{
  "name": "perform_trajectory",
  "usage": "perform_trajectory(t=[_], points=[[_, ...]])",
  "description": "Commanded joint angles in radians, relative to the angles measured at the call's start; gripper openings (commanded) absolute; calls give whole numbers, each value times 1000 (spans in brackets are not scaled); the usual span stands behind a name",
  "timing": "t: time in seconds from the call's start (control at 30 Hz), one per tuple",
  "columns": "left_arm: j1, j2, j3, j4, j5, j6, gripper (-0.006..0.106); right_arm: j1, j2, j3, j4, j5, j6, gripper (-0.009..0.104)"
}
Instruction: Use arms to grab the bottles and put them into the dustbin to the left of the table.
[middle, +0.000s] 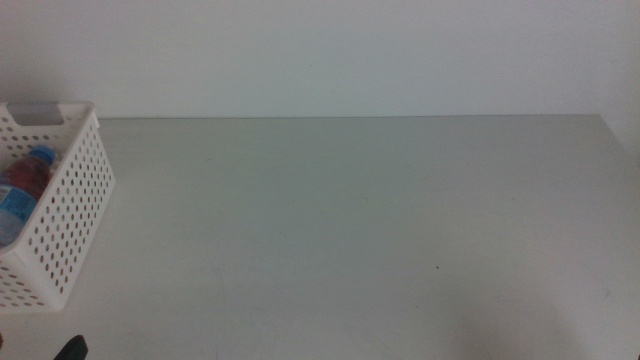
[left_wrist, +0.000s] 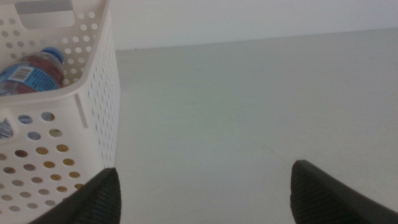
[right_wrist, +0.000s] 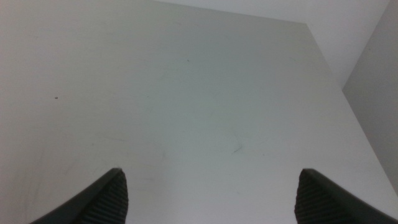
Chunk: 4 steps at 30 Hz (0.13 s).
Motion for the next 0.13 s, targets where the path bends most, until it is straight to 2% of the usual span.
perform_trajectory(t=[0.0, 0.1], points=[[-14, -28, 3, -15, -81, -14, 93, -5, -22, -2, -12, -64, -12, 87], [-18, -28, 3, -15, -81, -14, 93, -5, -22, -2, -12, -64, -12, 87]])
